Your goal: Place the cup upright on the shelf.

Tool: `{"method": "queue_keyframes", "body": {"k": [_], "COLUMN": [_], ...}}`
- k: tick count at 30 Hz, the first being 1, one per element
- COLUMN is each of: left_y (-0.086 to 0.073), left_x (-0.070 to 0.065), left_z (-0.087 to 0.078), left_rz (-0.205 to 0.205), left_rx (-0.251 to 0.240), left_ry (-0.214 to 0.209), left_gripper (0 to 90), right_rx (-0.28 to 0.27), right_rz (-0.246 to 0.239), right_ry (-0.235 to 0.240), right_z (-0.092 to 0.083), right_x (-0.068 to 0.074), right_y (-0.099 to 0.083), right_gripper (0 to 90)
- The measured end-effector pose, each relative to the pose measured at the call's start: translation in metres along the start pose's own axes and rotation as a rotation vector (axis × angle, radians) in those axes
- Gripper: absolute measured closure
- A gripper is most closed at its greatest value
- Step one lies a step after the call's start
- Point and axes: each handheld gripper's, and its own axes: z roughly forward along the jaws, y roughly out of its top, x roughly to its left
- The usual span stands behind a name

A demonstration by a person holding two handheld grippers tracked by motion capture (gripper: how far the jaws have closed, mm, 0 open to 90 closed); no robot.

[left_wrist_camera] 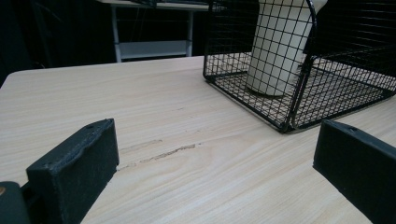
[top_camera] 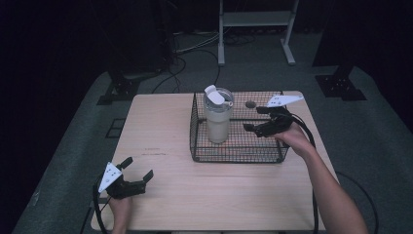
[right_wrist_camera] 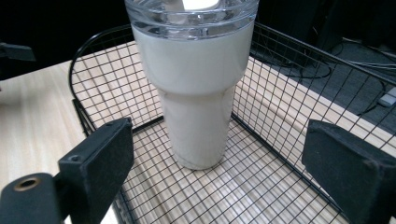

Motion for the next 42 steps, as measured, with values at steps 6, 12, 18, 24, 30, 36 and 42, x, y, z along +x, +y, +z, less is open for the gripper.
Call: {"method": "queue_keyframes", "body": {"k": [6,12,18,24,30,36,42], "left_y": [0.000,0.000,0.000,0.000,0.000,0.000,0.000], "left_x": [0.000,0.000,-0.001,0.000,-0.001,-0.001,-0.001], "left_z": [0.000,0.000,0.001,0.001,0.001,0.001,0.001], "left_rz": [0.000,0.000,-0.004,-0.001,-0.001,0.000,0.005], "left_rx": [0.001,-0.001,-0.004,-0.001,0.000,0.002,0.005], "left_ry": [0.001,0.001,0.002,0.003,0.004,0.006,0.007], "left_gripper": [0.0,0.0,0.0,0.0,0.0,0.0,0.0], "right_rx": [-0.009,-0.013,-0.015,-0.019,-0.024,-0.042,-0.050], "right_rz": [-0.006,-0.009,-0.017,-0.022,-0.021,-0.013,-0.004], "right_ry": [0.005,0.008,0.015,0.026,0.037,0.043,0.039], "right_z": [-0.012,-0.022,-0.030,-0.036,-0.045,-0.055,-0.064], "right_x": [0.006,0.010,0.016,0.022,0.027,0.032,0.035], "right_y": [-0.005,-0.013,-0.020,-0.029,-0.042,-0.052,-0.063], "right_gripper": [13.7,13.5,13.4,13.6,13.6,13.6,13.6]}}
